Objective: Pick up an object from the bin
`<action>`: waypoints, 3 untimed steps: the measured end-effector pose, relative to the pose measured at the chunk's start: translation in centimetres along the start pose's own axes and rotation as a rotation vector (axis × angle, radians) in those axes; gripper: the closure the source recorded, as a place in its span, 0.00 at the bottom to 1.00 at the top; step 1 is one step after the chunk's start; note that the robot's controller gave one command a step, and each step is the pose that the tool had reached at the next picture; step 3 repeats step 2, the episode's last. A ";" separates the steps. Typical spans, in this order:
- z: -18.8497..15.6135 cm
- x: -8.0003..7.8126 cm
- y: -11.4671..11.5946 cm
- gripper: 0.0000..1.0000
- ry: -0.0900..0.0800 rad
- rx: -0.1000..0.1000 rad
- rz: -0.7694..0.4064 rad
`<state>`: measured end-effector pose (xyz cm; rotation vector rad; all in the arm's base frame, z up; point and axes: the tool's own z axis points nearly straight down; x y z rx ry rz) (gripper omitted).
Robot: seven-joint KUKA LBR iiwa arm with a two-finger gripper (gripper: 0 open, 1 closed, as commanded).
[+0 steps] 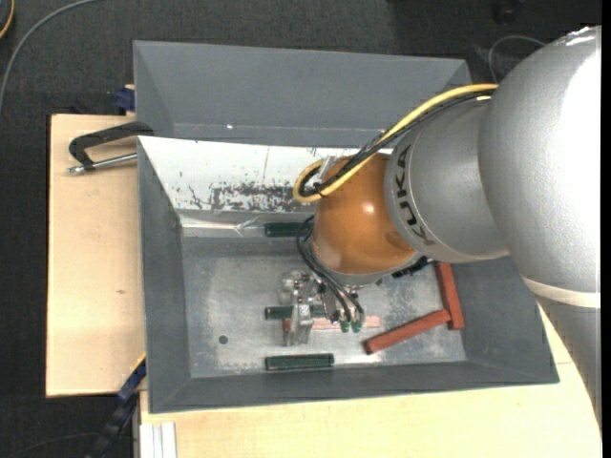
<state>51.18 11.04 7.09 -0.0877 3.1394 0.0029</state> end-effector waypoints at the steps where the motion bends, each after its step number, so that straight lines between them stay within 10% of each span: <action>1: -12.9 1.4 -2.1 1.00 -0.003 0.001 -0.067; 2: -16.5 -0.6 -1.8 1.00 -0.005 0.001 -0.501; 3: -16.5 -0.6 -1.8 1.00 -0.005 0.001 -0.501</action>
Offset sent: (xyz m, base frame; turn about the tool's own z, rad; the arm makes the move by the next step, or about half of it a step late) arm -0.0141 -0.0226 0.1279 -0.0678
